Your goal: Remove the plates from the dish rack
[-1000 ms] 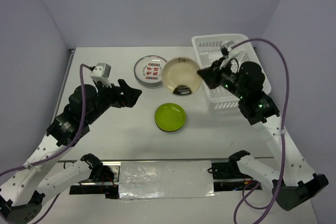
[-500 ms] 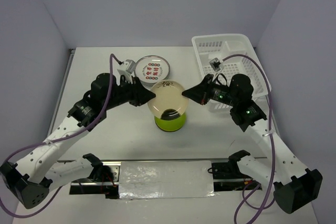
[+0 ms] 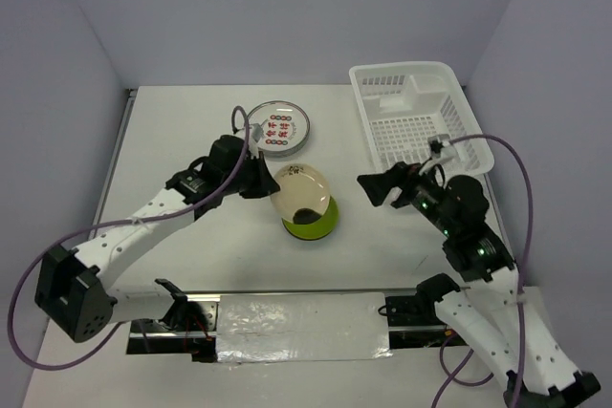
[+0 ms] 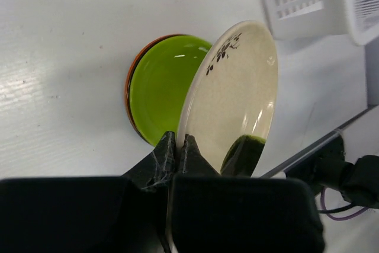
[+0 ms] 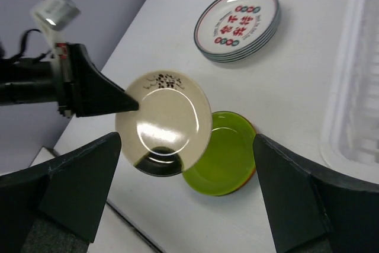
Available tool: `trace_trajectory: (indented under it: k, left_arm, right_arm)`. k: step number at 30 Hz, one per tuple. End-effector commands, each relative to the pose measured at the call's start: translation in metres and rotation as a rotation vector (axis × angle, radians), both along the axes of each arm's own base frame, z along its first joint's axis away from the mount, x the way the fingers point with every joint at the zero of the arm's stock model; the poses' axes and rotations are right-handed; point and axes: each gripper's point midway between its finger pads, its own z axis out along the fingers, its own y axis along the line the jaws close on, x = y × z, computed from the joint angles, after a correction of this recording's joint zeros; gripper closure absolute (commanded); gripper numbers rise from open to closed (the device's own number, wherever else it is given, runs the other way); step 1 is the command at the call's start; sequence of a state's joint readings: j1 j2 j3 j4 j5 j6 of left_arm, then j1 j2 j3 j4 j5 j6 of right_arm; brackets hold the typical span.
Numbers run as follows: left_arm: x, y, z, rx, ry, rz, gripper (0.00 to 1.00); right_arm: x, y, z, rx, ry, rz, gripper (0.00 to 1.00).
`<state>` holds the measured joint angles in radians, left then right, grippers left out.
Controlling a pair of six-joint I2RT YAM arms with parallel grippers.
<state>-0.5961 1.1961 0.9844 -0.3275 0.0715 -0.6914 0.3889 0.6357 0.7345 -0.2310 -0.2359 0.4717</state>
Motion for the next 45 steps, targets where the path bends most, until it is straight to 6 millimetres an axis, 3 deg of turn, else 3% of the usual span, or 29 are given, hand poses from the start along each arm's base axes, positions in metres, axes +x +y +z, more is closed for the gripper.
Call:
trace_trajectory:
  k: [1, 6, 9, 12, 13, 17, 19, 20, 21, 23, 28, 29, 33, 37, 43, 45]
  left_arm:
    - [0.015, -0.010, -0.015, -0.036, 0.031, 0.027, 0.97]
    - [0.024, -0.024, -0.045, -0.052, 0.108, 0.006, 0.89]
    - [0.020, -0.030, -0.065, -0.055, 0.169, -0.010, 0.72]
    - [0.015, -0.033, -0.079, -0.016, 0.193, -0.006, 0.24]
    - [0.009, -0.033, -0.081, 0.021, 0.208, -0.003, 0.01]
    - [0.010, -0.017, -0.079, 0.118, 0.206, 0.050, 0.00]
    - [0.019, -0.003, -0.066, 0.179, 0.163, 0.107, 0.00]
    - [0.014, 0.011, -0.064, 0.237, 0.166, 0.123, 0.01]
    - [0.023, 0.021, -0.052, 0.278, 0.123, 0.165, 0.00]
    - [0.018, 0.041, -0.039, 0.357, 0.100, 0.188, 0.01]
    - [0.013, 0.089, 0.012, 0.439, -0.020, 0.331, 0.00]
    - [0.011, 0.107, 0.029, 0.452, -0.070, 0.399, 0.01]
    - [-0.007, 0.157, 0.067, 0.488, -0.154, 0.560, 0.00]
    - [-0.034, 0.200, 0.102, 0.459, -0.252, 0.706, 0.01]
    - [-0.071, 0.245, 0.120, 0.438, -0.319, 0.841, 0.01]
    - [-0.079, 0.254, 0.117, 0.434, -0.328, 0.866, 0.01]
  right_arm:
    - [-0.015, -0.037, -0.009, -0.076, -0.027, -0.150, 0.00]
    - [-0.038, -0.049, -0.009, -0.134, -0.014, -0.141, 0.00]
    - [-0.047, -0.054, -0.002, -0.149, -0.037, -0.140, 0.00]
    - [-0.053, -0.062, 0.005, -0.168, -0.055, -0.158, 0.00]
    - [-0.055, -0.064, 0.011, -0.176, -0.069, -0.166, 0.00]
    - [-0.062, -0.076, 0.021, -0.210, -0.088, -0.196, 0.00]
    - [-0.067, -0.091, 0.028, -0.257, -0.089, -0.249, 0.00]
    - [-0.066, -0.103, 0.029, -0.287, -0.085, -0.309, 0.00]
    - [-0.071, -0.114, 0.035, -0.301, -0.077, -0.353, 0.00]
    - [-0.074, -0.135, 0.039, -0.344, -0.076, -0.446, 0.00]
    - [-0.091, -0.164, 0.067, -0.324, -0.142, -0.572, 0.00]
    - [-0.093, -0.168, 0.070, -0.327, -0.151, -0.590, 0.00]
    - [-0.103, -0.187, 0.075, -0.340, -0.150, -0.677, 0.00]
    - [-0.109, -0.191, 0.074, -0.366, -0.136, -0.673, 0.00]
    - [-0.121, -0.198, 0.071, -0.373, -0.133, -0.685, 0.00]
    - [-0.125, -0.201, 0.069, -0.378, -0.130, -0.692, 0.00]
